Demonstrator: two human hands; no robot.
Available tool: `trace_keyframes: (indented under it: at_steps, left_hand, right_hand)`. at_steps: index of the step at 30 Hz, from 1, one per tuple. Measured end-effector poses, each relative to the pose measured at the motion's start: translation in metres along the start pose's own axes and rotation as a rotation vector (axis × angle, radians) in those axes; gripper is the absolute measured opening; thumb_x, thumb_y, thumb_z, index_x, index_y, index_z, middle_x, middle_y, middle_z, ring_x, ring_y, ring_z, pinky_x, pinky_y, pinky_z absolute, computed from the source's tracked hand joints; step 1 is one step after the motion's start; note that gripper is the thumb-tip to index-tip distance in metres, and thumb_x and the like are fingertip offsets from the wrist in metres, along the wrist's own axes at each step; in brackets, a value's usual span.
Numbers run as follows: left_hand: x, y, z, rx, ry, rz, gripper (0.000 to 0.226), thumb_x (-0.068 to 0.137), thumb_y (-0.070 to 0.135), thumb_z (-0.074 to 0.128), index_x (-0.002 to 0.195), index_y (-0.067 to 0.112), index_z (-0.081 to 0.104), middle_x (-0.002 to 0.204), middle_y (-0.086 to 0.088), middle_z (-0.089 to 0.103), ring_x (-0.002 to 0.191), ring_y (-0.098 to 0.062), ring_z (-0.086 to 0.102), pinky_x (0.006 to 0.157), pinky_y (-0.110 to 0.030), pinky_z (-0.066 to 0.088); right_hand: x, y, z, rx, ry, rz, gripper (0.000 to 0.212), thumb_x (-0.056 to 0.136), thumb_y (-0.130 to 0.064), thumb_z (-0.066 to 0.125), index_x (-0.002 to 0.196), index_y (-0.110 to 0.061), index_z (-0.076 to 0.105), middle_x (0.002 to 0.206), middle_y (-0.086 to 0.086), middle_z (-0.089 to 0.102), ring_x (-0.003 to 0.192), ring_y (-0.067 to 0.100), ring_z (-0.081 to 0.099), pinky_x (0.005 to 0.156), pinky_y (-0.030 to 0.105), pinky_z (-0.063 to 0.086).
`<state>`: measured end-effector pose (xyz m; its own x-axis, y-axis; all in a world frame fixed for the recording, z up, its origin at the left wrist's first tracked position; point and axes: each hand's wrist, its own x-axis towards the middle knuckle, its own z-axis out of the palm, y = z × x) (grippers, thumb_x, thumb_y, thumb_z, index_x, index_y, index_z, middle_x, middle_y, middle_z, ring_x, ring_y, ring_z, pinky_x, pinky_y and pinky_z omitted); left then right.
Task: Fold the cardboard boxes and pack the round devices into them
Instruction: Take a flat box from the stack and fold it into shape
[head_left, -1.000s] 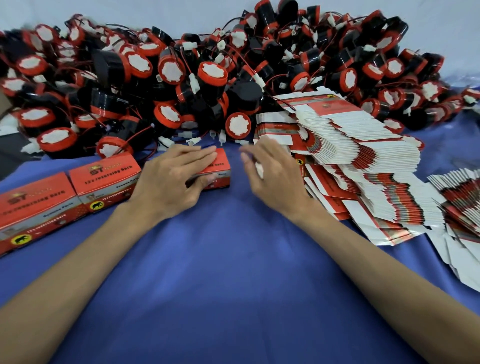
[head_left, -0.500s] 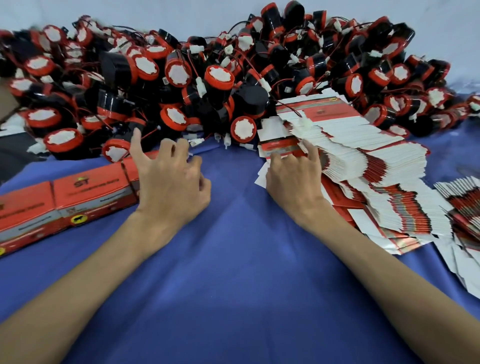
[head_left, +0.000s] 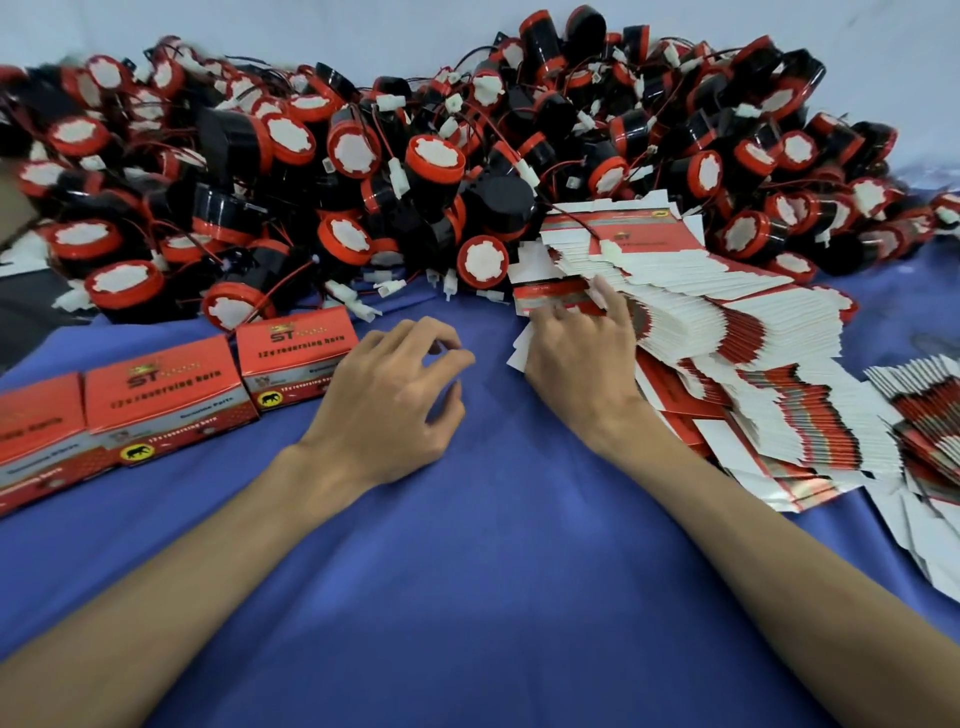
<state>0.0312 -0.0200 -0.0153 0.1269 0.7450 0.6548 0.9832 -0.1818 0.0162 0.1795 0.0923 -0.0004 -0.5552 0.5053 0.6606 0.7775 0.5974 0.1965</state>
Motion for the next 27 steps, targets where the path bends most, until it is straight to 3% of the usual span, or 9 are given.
trace_keyframes:
  at_steps: [3, 6, 9, 11, 14, 16, 20, 23, 27]
  left_hand:
    - [-0.001, -0.001, -0.003, -0.091, 0.005, -0.035, 0.028, 0.084, 0.018, 0.05, 0.099, 0.006, 0.071, 0.097, -0.009, 0.066, 0.076, -0.025, 0.063, 0.058, -0.034, 0.052]
    - [-0.001, -0.001, -0.003, -0.115, 0.024, -0.047, 0.029, 0.085, 0.018, 0.049, 0.101, 0.006, 0.071, 0.097, -0.009, 0.066, 0.075, -0.023, 0.063, 0.055, -0.031, 0.052]
    - [-0.001, -0.004, 0.0, -0.144, 0.027, -0.022, 0.031, 0.089, 0.02, 0.047, 0.103, 0.006, 0.07, 0.099, -0.009, 0.065, 0.074, -0.023, 0.064, 0.056, -0.032, 0.051]
    - [-0.002, -0.003, 0.002, -0.4, 0.018, -0.112, 0.037, 0.095, 0.03, 0.042, 0.103, 0.005, 0.068, 0.098, -0.004, 0.066, 0.075, -0.02, 0.065, 0.064, -0.034, 0.053]
    - [0.004, -0.001, -0.001, -1.247, 0.041, -0.649, 0.046, 0.094, 0.048, 0.033, 0.101, 0.016, 0.065, 0.087, 0.003, 0.073, 0.073, -0.01, 0.068, 0.065, -0.023, 0.053]
    - [0.008, -0.007, 0.002, -1.446, 0.048, -0.822, 0.05, 0.096, 0.053, 0.034, 0.115, 0.015, 0.06, 0.097, -0.001, 0.073, 0.08, -0.013, 0.069, 0.067, -0.024, 0.053]
    - [0.009, -0.011, 0.006, -1.288, 0.021, -0.808, 0.018, 0.1, 0.011, 0.047, 0.113, 0.016, 0.058, 0.091, 0.007, 0.074, 0.083, -0.008, 0.07, 0.067, -0.021, 0.054]
    - [0.007, -0.011, 0.007, -1.197, 0.032, -0.823, 0.021, 0.1, 0.009, 0.047, 0.107, 0.025, 0.059, 0.091, 0.009, 0.071, 0.077, -0.008, 0.069, 0.062, -0.02, 0.054]
    - [0.007, -0.013, 0.006, -1.113, 0.073, -0.79, 0.028, 0.099, 0.008, 0.049, 0.108, 0.033, 0.056, 0.09, 0.012, 0.071, 0.073, -0.004, 0.065, 0.059, -0.018, 0.051]
  right_hand:
    - [0.011, 0.015, 0.0, 0.1, 0.144, 0.095, 0.018, 0.072, 0.001, 0.059, 0.078, -0.012, 0.07, 0.056, 0.003, 0.064, 0.054, 0.025, 0.062, 0.095, 0.034, 0.045]
    - [0.024, 0.03, -0.003, 0.3, 0.352, 0.193, 0.017, 0.082, 0.004, 0.059, 0.089, -0.007, 0.07, 0.067, 0.004, 0.068, 0.061, 0.027, 0.062, 0.079, 0.034, 0.041]
    - [0.019, 0.023, -0.006, 0.455, 0.617, -0.106, 0.018, 0.079, 0.016, 0.063, 0.083, 0.0, 0.071, 0.072, 0.008, 0.067, 0.067, 0.023, 0.055, 0.067, 0.035, 0.039]
    - [0.01, 0.003, -0.006, 0.534, 0.679, -0.371, 0.014, 0.084, 0.01, 0.061, 0.085, 0.001, 0.072, 0.073, 0.011, 0.065, 0.068, 0.023, 0.047, 0.062, 0.036, 0.036]
    - [-0.008, -0.026, -0.005, 0.605, 0.535, -0.619, 0.013, 0.091, 0.004, 0.055, 0.094, 0.001, 0.067, 0.072, 0.014, 0.061, 0.062, 0.026, 0.05, 0.058, 0.037, 0.04]
    - [-0.015, -0.034, -0.003, 0.616, 0.434, -0.658, 0.018, 0.09, 0.009, 0.052, 0.091, 0.005, 0.07, 0.071, 0.016, 0.061, 0.06, 0.028, 0.052, 0.055, 0.039, 0.043]
    - [-0.014, -0.034, -0.004, 0.709, 0.361, -0.455, 0.007, 0.081, 0.008, 0.065, 0.086, 0.007, 0.07, 0.08, 0.019, 0.064, 0.07, 0.032, 0.056, 0.063, 0.037, 0.049]
    - [-0.012, -0.031, 0.0, 0.743, 0.292, -0.125, 0.024, 0.086, -0.007, 0.063, 0.106, 0.008, 0.065, 0.108, 0.025, 0.057, 0.101, 0.032, 0.052, 0.087, 0.038, 0.046]
    - [-0.009, -0.029, 0.004, 0.81, -0.047, 0.123, 0.06, 0.092, -0.032, 0.055, 0.142, -0.005, 0.038, 0.15, 0.021, 0.023, 0.139, 0.03, 0.022, 0.113, 0.024, 0.015]
